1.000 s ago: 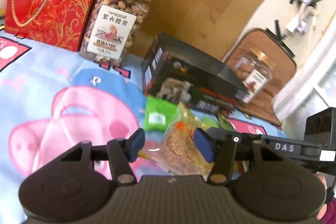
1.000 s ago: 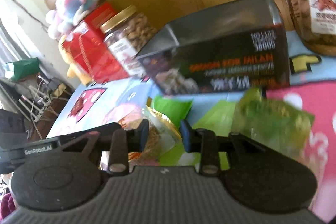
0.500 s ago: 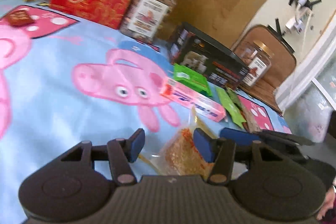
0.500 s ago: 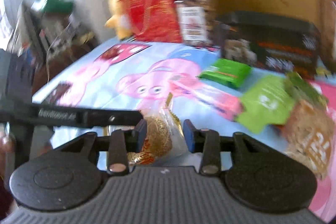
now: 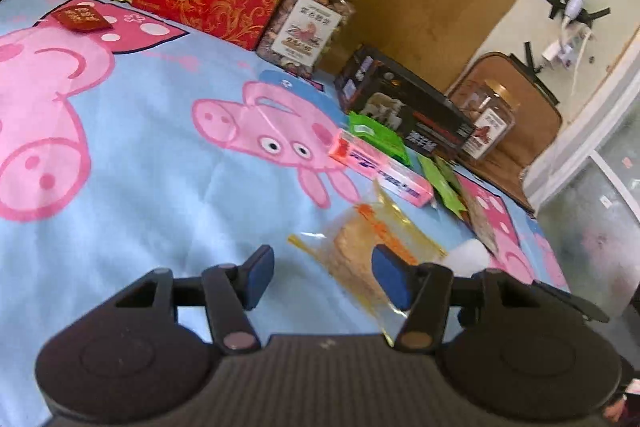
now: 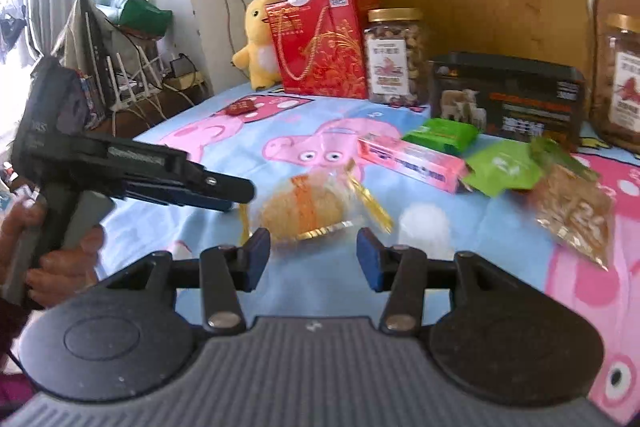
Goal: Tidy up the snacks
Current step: 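Grasp the white cup with the left gripper and lift it over the tin, then lower the white cup into the tin, open the left gripper, withdraw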
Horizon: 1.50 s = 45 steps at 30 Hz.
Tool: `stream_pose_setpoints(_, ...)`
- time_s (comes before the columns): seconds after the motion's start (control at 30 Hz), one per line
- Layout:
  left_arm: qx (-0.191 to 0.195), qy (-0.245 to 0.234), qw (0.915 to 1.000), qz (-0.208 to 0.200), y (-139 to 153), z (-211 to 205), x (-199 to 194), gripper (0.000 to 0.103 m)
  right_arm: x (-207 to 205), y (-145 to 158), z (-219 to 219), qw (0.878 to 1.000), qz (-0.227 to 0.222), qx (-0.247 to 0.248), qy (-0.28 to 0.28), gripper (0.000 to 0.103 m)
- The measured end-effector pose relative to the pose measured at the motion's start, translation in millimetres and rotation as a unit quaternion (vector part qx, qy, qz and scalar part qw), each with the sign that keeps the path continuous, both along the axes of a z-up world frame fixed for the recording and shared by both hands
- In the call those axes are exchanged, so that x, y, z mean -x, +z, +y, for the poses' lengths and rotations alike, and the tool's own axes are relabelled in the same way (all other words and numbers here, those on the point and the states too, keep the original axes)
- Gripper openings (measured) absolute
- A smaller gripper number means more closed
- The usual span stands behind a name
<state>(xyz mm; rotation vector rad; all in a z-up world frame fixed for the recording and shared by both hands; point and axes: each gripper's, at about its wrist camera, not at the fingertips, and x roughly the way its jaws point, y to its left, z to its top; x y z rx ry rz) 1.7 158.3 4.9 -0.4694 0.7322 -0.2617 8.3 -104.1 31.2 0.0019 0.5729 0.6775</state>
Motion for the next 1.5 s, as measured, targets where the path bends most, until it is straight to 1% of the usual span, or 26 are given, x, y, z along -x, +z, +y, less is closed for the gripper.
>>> stream_pose_setpoints(0.13,0.007,-0.014,0.9996,-0.025,14.9,-5.4,9.1,0.055,11.3,2.7,-10.7,0.998,-0.035,0.015,-0.044,0.051)
stream_pose_setpoints(0.27,0.017,-0.071,0.9962,-0.046,29.9,-31.6,2.4,0.055,11.7,1.9,-19.7,0.995,-0.062,0.022,-0.077,0.050)
stream_pose_setpoints(0.33,0.016,-0.102,0.9935,-0.047,33.1,-53.5,-7.9,0.055,6.7,-3.7,-21.9,0.994,-0.061,0.040,-0.085,0.050)
stream_pose_setpoints(0.37,0.004,-0.119,0.9916,-0.051,34.9,-67.4,-13.4,0.055,4.0,-7.6,-20.4,0.993,-0.061,0.055,-0.089,0.050)
stream_pose_setpoints(0.4,-0.016,-0.133,0.9892,-0.061,36.0,-81.2,-17.1,0.055,2.1,-11.6,-19.5,0.992,-0.060,0.066,-0.091,0.050)
stream_pose_setpoints(0.47,-0.067,-0.152,0.9832,-0.075,35.7,-109.5,-23.6,0.055,-1.8,-17.4,-16.2,0.992,-0.058,0.077,-0.085,0.050)
stream_pose_setpoints(0.5,-0.085,-0.166,0.9793,-0.079,34.0,-122.3,-27.0,0.055,-2.1,-18.9,-15.6,0.992,-0.059,0.080,-0.083,0.050)
stream_pose_setpoints(0.6,-0.137,-0.187,0.9697,-0.076,24.2,-150.4,-35.9,0.053,-3.4,-22.6,-14.2,0.989,-0.071,0.099,-0.084,0.050)
stream_pose_setpoints(0.67,-0.153,-0.197,0.9660,-0.069,17.7,-159.9,-40.5,0.053,-5.2,-23.6,-15.2,0.989,-0.068,0.103,-0.083,0.050)
stream_pose_setpoints(0.7,-0.155,-0.198,0.9656,-0.065,15.2,-162.5,-42.4,0.052,-5.7,-23.8,-15.6,0.989,-0.066,0.103,-0.081,0.050)
stream_pose_setpoints(0.73,-0.158,-0.200,0.9651,-0.063,13.5,-162.5,-44.4,0.050,-6.4,-24.4,-15.6,0.989,-0.066,0.104,-0.078,0.050)
stream_pose_setpoints(0.8,-0.167,-0.198,0.9641,-0.060,9.9,-165.6,-47.2,0.042,-7.8,-25.4,-13.9,0.989,-0.071,0.111,-0.072,0.050)
stream_pose_setpoints(0.83,-0.173,-0.195,0.9636,-0.060,8.6,-165.2,-48.8,0.037,-8.3,-26.2,-13.0,0.988,-0.073,0.114,-0.069,0.049)
stream_pose_setpoints(0.87,-0.176,-0.195,0.9632,-0.060,8.2,-164.9,-49.7,0.036,-9.7,-26.8,-11.9,0.988,-0.076,0.117,-0.066,0.048)
stream_pose_setpoints(0.93,-0.172,-0.193,0.9645,-0.057,9.1,-163.0,-51.4,0.036,-11.7,-27.6,-9.2,0.988,-0.075,0.119,-0.057,0.037)
stream_pose_setpoints(0.97,-0.171,-0.192,0.9648,-0.055,10.1,-162.5,-52.3,0.035,-12.2,-28.0,-7.8,0.988,-0.077,0.120,-0.052,0.037)
stream_pose_setpoints(1.03,-0.162,-0.188,0.9671,-0.055,16.6,-160.7,-53.9,0.035,-11.3,-28.0,-5.4,0.987,-0.087,0.129,-0.051,0.032)
stream_pose_setpoints(1.17,-0.149,-0.184,0.9677,-0.087,44.1,-159.7,-63.6,0.035,-11.6,-13.9,-9.6,0.984,-0.123,0.117,-0.061,0.031)
stream_pose_setpoints(1.27,-0.148,-0.180,0.9652,-0.118,68.5,-164.9,-86.6,0.035,-24.7,3.4,-10.0,0.975,-0.169,0.125,-0.077,0.031)
stream_pose_setpoints(1.33,-0.149,-0.174,0.9626,-0.145,84.8,-169.5,-107.2,0.035,-41.1,14.4,-9.7,0.968,-0.195,0.130,-0.090,0.031)
stream_pose_setpoints(1.43,-0.149,-0.158,0.9610,-0.171,101.4,-177.3,-144.9,0.034,-78.4,28.7,-9.3,0.953,-0.242,0.145,-0.112,0.031)
stream_pose_setpoints(1.5,-0.146,-0.146,0.9611,-0.183,106.0,-182.0,-171.8,0.034,-106.9,37.2,-11.0,0.949,-0.248,0.147,-0.124,0.031)
